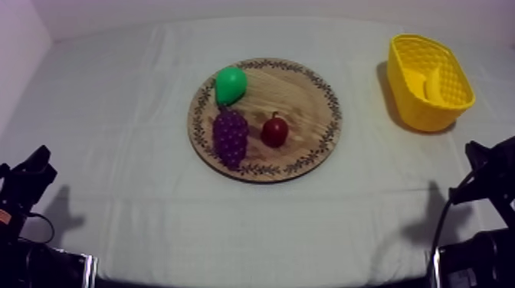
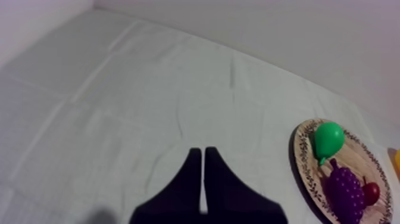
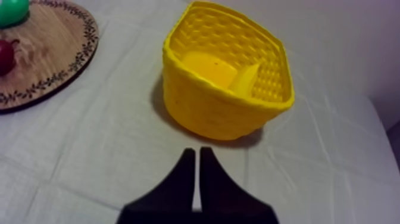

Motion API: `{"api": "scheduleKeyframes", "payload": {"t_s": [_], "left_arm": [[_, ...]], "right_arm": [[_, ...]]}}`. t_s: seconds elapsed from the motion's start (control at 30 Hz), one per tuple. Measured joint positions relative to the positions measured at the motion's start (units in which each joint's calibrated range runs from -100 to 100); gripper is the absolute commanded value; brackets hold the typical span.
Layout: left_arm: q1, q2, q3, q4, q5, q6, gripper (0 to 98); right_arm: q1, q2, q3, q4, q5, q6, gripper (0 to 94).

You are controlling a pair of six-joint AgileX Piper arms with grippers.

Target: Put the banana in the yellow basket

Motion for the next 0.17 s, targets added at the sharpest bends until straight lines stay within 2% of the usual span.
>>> {"api": "scheduleKeyframes", "payload": {"t_s": [0.17], "left_arm": [[0.00, 0.00, 0.00, 0.00, 0.00, 0.00, 0.1]], "right_arm": [[0.00, 0.00, 0.00, 0.00, 0.00, -3.55, 0.3]]}}
